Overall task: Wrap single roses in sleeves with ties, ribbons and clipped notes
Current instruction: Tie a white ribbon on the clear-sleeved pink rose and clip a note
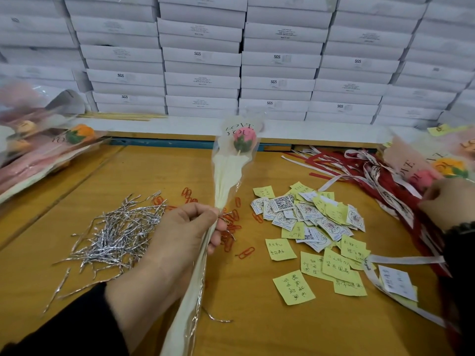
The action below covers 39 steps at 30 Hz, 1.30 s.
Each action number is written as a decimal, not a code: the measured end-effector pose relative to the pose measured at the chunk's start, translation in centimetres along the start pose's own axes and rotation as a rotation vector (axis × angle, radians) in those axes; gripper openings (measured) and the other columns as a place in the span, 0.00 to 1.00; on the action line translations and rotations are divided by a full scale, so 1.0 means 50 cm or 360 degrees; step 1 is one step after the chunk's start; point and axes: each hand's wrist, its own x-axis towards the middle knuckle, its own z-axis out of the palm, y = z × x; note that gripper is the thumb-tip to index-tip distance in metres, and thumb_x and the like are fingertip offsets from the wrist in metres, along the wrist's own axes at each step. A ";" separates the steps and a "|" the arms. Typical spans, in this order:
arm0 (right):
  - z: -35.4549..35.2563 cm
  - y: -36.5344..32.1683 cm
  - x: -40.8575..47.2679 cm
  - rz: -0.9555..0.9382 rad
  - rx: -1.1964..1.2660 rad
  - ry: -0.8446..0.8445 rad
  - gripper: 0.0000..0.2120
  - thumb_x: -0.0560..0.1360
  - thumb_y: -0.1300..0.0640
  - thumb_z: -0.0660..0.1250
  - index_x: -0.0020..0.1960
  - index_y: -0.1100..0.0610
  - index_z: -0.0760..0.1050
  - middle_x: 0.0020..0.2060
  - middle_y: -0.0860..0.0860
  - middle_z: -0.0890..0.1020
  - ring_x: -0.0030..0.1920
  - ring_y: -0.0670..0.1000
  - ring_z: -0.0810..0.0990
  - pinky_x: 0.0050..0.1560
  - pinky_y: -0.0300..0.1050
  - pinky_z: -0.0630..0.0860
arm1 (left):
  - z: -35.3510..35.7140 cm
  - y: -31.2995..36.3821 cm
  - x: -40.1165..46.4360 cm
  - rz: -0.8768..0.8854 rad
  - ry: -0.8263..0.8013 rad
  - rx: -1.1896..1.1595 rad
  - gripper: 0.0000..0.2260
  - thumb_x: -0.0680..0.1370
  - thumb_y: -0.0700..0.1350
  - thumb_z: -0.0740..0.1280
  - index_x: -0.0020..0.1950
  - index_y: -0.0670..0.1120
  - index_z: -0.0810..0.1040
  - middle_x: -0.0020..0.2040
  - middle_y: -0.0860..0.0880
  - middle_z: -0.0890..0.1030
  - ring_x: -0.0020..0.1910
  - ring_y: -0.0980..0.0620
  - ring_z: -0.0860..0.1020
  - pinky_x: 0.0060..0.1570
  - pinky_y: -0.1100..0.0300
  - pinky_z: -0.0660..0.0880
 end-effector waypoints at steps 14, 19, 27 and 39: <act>-0.038 -0.061 -0.043 -0.0087 -0.0127 -0.0994 0.08 0.69 0.59 0.74 0.36 0.60 0.76 0.33 0.54 0.79 0.35 0.50 0.77 0.33 0.39 0.72 | 0.001 0.002 0.000 0.0003 0.0007 0.0026 0.05 0.77 0.34 0.63 0.42 0.37 0.77 0.27 0.46 0.78 0.20 0.56 0.70 0.18 0.68 0.66; -0.098 -0.057 -0.038 -0.0300 -0.0083 -0.1160 0.07 0.65 0.53 0.77 0.38 0.53 0.80 0.35 0.51 0.82 0.39 0.49 0.80 0.43 0.42 0.77 | 0.000 0.004 0.000 -0.0002 -0.0004 0.0034 0.04 0.77 0.34 0.63 0.44 0.36 0.77 0.28 0.46 0.78 0.20 0.56 0.70 0.18 0.68 0.66; -0.069 -0.095 -0.082 -0.0458 -0.0140 -0.1652 0.11 0.67 0.59 0.75 0.46 0.56 0.76 0.39 0.52 0.80 0.27 0.42 0.75 0.32 0.36 0.71 | -0.003 0.009 0.002 0.0005 -0.0020 0.0006 0.04 0.77 0.34 0.63 0.45 0.35 0.76 0.27 0.46 0.78 0.20 0.56 0.70 0.19 0.68 0.66; -0.069 -0.095 -0.084 -0.0704 -0.0164 -0.1415 0.08 0.71 0.58 0.70 0.35 0.51 0.75 0.34 0.50 0.79 0.34 0.43 0.76 0.41 0.43 0.75 | -0.005 0.010 0.007 0.0004 -0.0015 0.0005 0.04 0.77 0.34 0.63 0.45 0.35 0.76 0.27 0.46 0.77 0.20 0.56 0.70 0.19 0.68 0.66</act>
